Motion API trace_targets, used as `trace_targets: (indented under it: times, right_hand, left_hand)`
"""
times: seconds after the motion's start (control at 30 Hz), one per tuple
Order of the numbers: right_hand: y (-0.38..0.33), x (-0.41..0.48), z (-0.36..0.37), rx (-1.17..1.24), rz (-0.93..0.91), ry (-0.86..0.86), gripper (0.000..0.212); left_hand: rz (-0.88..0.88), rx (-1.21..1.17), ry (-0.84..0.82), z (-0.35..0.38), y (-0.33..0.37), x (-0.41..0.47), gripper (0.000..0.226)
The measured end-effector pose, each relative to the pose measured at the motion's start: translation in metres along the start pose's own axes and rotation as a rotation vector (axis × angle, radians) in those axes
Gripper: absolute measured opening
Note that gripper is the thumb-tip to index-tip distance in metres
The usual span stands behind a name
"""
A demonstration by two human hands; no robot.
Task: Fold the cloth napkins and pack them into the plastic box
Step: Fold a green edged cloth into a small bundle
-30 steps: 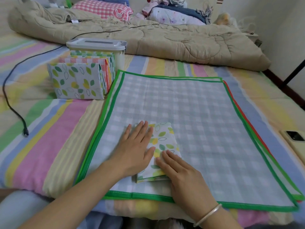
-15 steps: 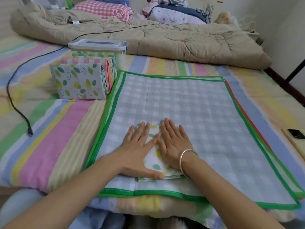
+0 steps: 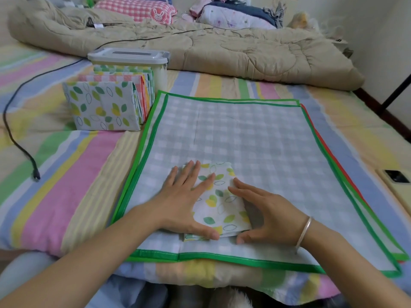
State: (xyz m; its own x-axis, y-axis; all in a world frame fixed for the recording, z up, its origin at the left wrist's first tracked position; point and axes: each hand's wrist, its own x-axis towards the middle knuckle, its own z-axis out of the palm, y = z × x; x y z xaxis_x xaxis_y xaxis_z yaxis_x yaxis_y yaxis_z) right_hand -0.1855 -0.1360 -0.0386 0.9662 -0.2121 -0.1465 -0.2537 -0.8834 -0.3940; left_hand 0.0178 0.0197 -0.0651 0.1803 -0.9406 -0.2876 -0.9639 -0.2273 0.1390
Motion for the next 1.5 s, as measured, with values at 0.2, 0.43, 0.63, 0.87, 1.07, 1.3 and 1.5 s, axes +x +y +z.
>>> trace_targets:
  times: [0.2, 0.43, 0.63, 0.87, 1.07, 1.3, 1.5]
  right_hand:
    - [0.004, -0.002, 0.011, 0.050, -0.030, 0.191, 0.087]
    - [-0.020, 0.004, 0.022, 0.366, 0.285, 0.644, 0.071]
    - [-0.051, 0.045, 0.021, 0.814, 0.328, 0.642, 0.018]
    - [-0.082, 0.115, -0.026, 0.732, 0.112, 0.658, 0.015]
    - [-0.140, 0.224, -0.036, 0.756, -0.052, 0.488, 0.019]
    - [-0.162, 0.317, -0.007, 0.662, 0.202, 0.644, 0.021]
    - [-0.151, 0.351, -0.005, 0.472, 0.268, 0.810, 0.030]
  left_hand:
    - [-0.046, -0.021, 0.013, -0.001, 0.001, 0.000, 0.137]
    - [-0.253, -0.161, 0.169, -0.001, 0.020, 0.006, 0.140]
    - [-0.468, -0.314, 0.346, -0.003, 0.039, 0.026, 0.150]
    - [-0.414, -0.590, 0.906, -0.030, -0.028, 0.003, 0.116]
    - [-0.634, -0.616, 1.267, -0.030, -0.130, -0.012, 0.091]
    - [-0.795, -0.619, 1.218, -0.032, -0.221, -0.005, 0.110]
    - [-0.784, -0.628, 1.224, -0.039, -0.251, 0.028, 0.114]
